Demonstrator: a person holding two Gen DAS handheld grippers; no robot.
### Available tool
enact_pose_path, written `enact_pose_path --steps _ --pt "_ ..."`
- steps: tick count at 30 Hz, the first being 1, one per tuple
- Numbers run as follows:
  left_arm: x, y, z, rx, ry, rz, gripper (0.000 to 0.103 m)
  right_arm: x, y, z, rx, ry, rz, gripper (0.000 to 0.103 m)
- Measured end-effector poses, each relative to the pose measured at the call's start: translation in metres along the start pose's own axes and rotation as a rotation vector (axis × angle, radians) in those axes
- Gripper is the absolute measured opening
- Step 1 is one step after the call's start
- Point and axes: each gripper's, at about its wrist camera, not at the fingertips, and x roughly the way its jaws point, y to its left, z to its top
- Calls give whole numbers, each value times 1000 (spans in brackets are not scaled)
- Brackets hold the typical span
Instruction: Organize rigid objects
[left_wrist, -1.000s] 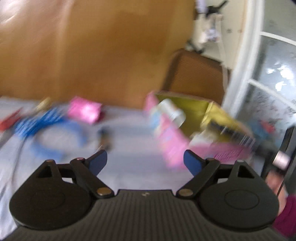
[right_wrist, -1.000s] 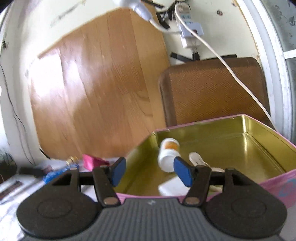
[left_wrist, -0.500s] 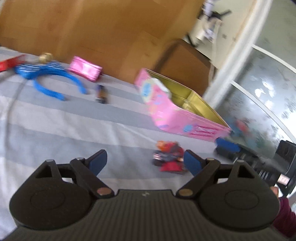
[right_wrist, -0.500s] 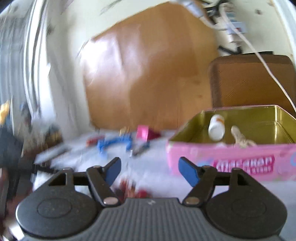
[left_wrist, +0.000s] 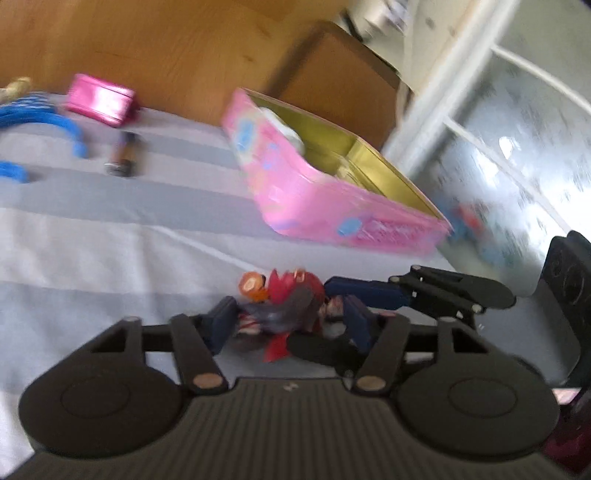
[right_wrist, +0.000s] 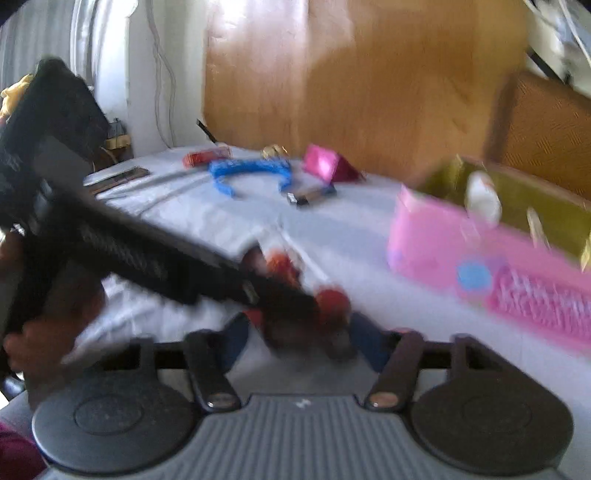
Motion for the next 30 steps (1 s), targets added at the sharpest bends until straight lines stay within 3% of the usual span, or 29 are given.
enact_pose_path --steps 4,7,9,11,13,15,16,18,24,27,29,30 --pt "-32 45 6 -119 -51 60 50 32 22 23 -9 5 51 47" --pt "-59 69 4 -141 -101 167 50 58 56 39 -40 -17 118 46" --pt "-78 85 3 -154 -137 219 50 73 77 46 -55 -33 162 50" --pt "-96 100 4 -195 -168 250 52 86 93 53 -66 -49 211 63" --pt "-111 111 5 -231 -198 266 59 90 104 58 -75 -69 239 64" --pt "-128 114 4 -233 -242 277 73 86 103 59 -71 -85 253 69" --pt "-134 113 4 -230 -264 280 76 83 100 59 -66 -89 251 76" --pt "-141 112 5 -229 -289 266 83 77 92 56 -62 -100 239 82" --pt "-106 94 5 -159 -220 218 79 97 76 57 -57 4 255 88" --pt "-89 96 2 -155 -177 226 62 108 85 58 -85 45 281 86" --pt "-89 96 0 -147 -193 244 61 114 91 60 -90 58 241 66" --pt "-91 96 0 -147 -194 248 60 115 91 60 -84 51 216 62"
